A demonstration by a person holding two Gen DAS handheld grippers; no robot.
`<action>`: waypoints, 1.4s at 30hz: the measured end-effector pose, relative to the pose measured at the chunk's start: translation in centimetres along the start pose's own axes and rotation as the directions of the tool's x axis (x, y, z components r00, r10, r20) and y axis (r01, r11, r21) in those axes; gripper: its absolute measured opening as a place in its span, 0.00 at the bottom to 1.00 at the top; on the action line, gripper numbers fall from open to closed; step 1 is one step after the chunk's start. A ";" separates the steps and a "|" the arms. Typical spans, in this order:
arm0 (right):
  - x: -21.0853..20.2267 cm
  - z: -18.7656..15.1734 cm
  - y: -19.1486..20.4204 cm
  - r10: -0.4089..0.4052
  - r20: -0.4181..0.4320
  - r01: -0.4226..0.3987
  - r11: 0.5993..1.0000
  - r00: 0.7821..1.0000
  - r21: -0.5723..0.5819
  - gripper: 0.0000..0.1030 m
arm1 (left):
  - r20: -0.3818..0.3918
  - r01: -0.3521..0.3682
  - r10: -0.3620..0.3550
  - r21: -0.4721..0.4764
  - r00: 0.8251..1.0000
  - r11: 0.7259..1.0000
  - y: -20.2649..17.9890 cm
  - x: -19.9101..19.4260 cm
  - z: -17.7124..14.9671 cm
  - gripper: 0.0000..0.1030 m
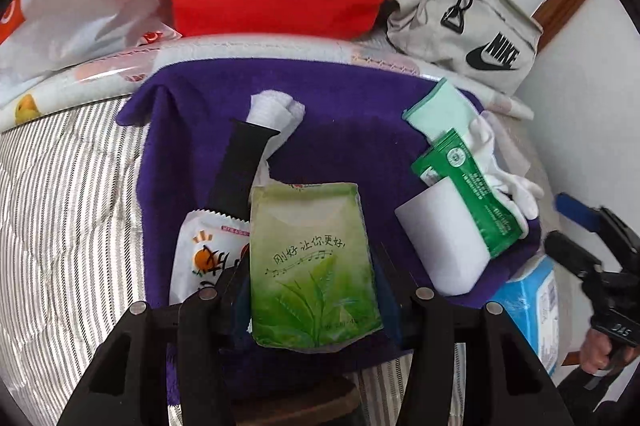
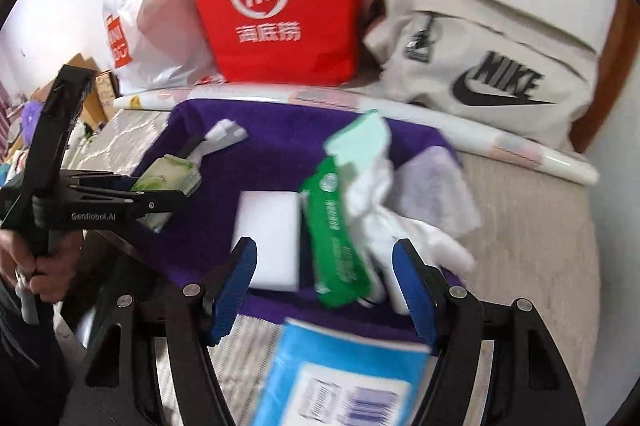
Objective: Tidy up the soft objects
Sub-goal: 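Lower the tea packet and sponge onto the purple cloth and open both grippers, then move both grippers back toward the yellow mesh pouch beside the green tin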
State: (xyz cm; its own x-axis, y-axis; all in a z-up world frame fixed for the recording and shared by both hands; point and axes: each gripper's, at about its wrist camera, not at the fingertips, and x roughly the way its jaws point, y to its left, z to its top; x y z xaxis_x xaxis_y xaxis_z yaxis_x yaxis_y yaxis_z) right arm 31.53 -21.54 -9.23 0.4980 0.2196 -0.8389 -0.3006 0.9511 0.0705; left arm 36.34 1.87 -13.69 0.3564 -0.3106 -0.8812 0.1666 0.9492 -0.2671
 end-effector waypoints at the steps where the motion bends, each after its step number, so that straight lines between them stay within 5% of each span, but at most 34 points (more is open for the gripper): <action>1: -0.2 -0.2 -0.2 -0.013 0.004 0.013 1.000 1.000 0.002 0.68 | -0.010 -0.008 0.008 0.004 1.000 1.000 -0.1 0.3 0.1 0.48; 4: -0.5 -0.6 -0.8 -0.033 0.010 0.033 0.999 0.999 0.006 0.68 | -0.023 -0.020 0.020 0.011 1.000 1.000 -0.3 0.9 0.3 0.52; 7: -0.5 -0.9 -1.1 -0.037 0.013 0.036 0.999 0.999 0.009 0.68 | -0.001 -0.005 0.005 0.000 1.000 1.000 -0.5 0.5 0.4 0.74; 23: -3.3 -4.7 -1.7 0.025 -0.018 -0.023 0.995 1.000 0.102 0.68 | 0.154 -0.029 0.028 0.002 0.988 1.000 -1.6 -8.0 -3.9 0.73; 35: -9.7 -11.6 -0.1 0.070 0.058 -0.078 0.988 0.996 0.133 0.68 | 0.154 -0.054 0.046 0.048 0.987 0.997 -4.0 -12.9 -14.7 0.73; 42: -10.6 -16.5 5.0 0.144 0.031 -0.145 0.989 0.989 0.032 0.66 | 0.137 -0.110 0.110 -0.005 0.984 0.994 -2.7 -12.6 -19.9 0.73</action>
State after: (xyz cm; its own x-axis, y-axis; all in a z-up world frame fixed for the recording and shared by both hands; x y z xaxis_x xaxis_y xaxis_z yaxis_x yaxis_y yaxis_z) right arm 11.37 -22.72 -8.91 0.4748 0.3605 -0.8029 -0.3428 0.9160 0.2085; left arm 13.08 4.25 -9.69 0.4955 -0.2084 -0.8432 0.1212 0.9779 -0.1704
